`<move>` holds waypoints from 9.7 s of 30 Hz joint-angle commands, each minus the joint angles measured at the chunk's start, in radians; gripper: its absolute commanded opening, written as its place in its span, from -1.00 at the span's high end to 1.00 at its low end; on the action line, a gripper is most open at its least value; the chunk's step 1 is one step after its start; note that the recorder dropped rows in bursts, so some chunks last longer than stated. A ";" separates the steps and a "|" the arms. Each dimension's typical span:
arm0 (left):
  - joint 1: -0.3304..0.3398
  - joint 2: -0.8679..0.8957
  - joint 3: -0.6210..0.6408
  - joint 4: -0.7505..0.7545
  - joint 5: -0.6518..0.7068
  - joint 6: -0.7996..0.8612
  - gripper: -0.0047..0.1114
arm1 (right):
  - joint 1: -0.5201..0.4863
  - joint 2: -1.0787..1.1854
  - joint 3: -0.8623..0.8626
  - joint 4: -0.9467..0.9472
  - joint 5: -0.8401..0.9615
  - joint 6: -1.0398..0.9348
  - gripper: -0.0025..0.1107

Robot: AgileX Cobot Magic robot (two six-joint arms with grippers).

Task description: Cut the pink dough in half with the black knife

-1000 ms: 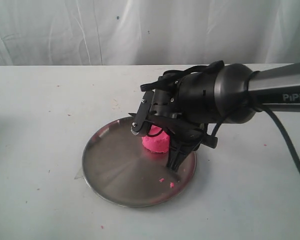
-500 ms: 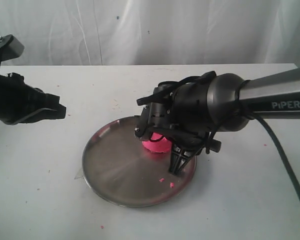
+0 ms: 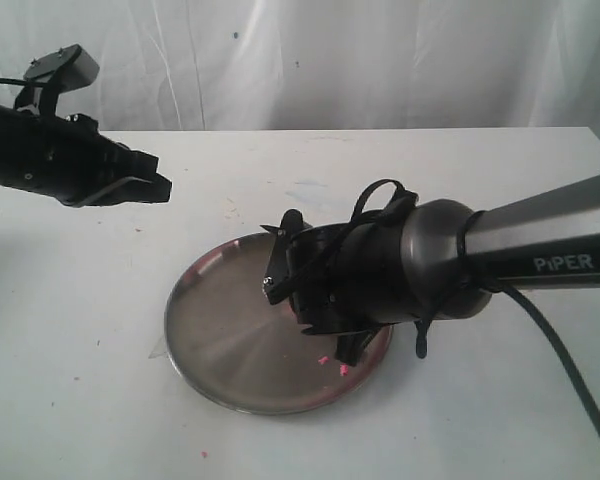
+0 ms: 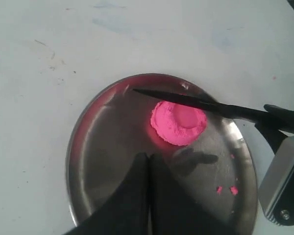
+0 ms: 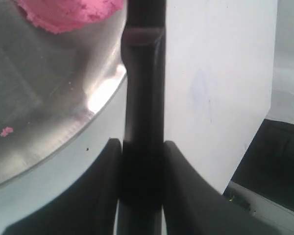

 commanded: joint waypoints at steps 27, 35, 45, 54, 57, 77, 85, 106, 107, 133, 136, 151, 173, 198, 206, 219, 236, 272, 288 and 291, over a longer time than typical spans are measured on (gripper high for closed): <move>-0.051 0.340 -0.048 -0.725 0.222 0.688 0.92 | 0.004 0.007 0.073 -0.041 -0.050 0.043 0.96; -0.123 0.401 -0.127 -0.725 0.119 0.688 0.92 | 0.004 0.007 0.073 -0.041 -0.048 0.043 0.96; -0.141 0.495 -0.157 -0.725 0.114 0.688 0.92 | 0.004 0.007 0.073 -0.041 -0.050 0.043 0.96; -0.142 0.523 -0.214 -0.725 0.108 0.688 0.92 | 0.004 0.007 0.073 -0.041 -0.052 0.043 0.96; -0.149 0.531 -0.214 -0.725 0.106 0.686 0.92 | 0.004 0.007 0.073 -0.041 -0.054 0.043 0.96; -0.179 0.612 -0.216 -0.725 0.066 0.690 0.92 | 0.004 0.007 0.073 -0.047 -0.054 0.039 0.96; -0.179 0.616 -0.216 -0.725 0.063 0.693 0.92 | 0.004 0.007 0.073 -0.065 -0.012 0.003 0.96; -0.159 0.564 -0.245 -0.701 0.055 0.684 0.92 | 0.004 0.022 0.068 -0.033 -0.030 -0.040 0.96; -0.157 0.552 -0.246 -0.699 0.055 0.679 0.92 | 0.004 0.025 0.068 -0.033 -0.030 -0.040 0.96; -0.189 0.647 -0.284 -0.725 0.058 0.737 0.92 | 0.004 0.029 0.068 -0.049 0.013 -0.062 0.96; -0.190 0.647 -0.284 -0.725 0.058 0.732 0.92 | 0.004 0.027 0.068 -0.049 0.026 -0.081 0.96; -0.190 0.693 -0.285 -0.725 0.070 0.719 0.92 | 0.004 0.026 0.068 -0.043 0.031 -0.122 0.96; -0.187 0.550 -0.314 -0.574 -0.009 0.643 0.92 | 0.004 0.034 0.068 0.013 0.071 -0.141 0.96; -0.187 0.552 -0.314 -0.513 -0.010 0.607 0.92 | 0.004 0.109 0.068 0.040 0.047 -0.185 0.96; -0.187 0.550 -0.314 -0.509 -0.010 0.607 0.92 | 0.004 0.109 0.058 0.031 0.071 -0.185 0.96; -0.129 0.479 -0.314 -0.211 0.005 0.355 0.92 | 0.004 0.110 0.025 0.103 0.089 -0.231 0.96; -0.129 0.481 -0.306 -0.206 0.005 0.348 0.92 | 0.002 0.138 0.025 0.122 0.227 -0.249 0.96; -0.129 0.481 -0.306 -0.206 -0.005 0.348 0.92 | 0.004 0.144 0.025 0.150 0.216 -0.280 0.96; -0.129 0.482 -0.306 -0.206 -0.010 0.348 0.92 | 0.004 0.144 0.025 0.199 0.224 -0.339 0.96; -0.129 0.482 -0.306 -0.206 -0.010 0.348 0.92 | 0.002 0.144 0.025 0.180 0.236 -0.334 0.96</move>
